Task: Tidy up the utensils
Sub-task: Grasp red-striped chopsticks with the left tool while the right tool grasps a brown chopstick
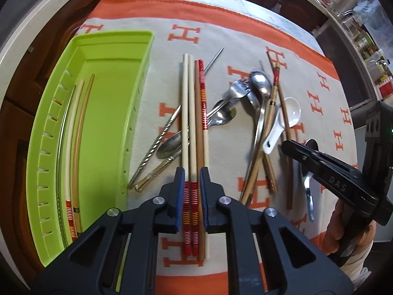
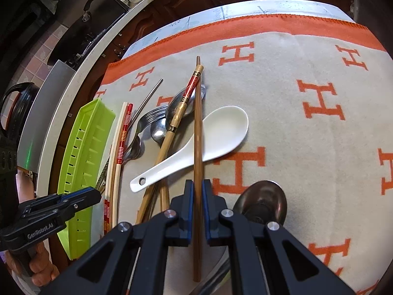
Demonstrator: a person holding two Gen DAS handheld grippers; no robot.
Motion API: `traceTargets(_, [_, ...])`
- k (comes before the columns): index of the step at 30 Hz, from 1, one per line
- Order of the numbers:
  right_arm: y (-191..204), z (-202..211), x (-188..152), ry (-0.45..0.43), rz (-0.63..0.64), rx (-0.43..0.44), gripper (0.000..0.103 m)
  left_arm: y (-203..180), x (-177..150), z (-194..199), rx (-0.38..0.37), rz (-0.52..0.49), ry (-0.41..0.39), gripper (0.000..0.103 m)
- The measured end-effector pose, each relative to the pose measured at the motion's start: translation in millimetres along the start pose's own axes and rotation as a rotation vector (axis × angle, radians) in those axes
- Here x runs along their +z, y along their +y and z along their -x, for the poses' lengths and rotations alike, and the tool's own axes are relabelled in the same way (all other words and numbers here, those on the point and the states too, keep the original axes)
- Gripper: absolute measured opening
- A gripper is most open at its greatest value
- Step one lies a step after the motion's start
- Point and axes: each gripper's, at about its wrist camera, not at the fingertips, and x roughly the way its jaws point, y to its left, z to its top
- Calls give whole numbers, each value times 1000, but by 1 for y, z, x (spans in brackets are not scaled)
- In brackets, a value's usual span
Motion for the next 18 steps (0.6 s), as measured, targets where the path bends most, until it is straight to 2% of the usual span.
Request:
traceTargets(8, [-1,4,-5,4,6,20,7,4,-3,-15,47,4,41,3])
traceTargets(18, [2,8,-8,1,10,24,7,-2,-4,-20,27,-20,50,3])
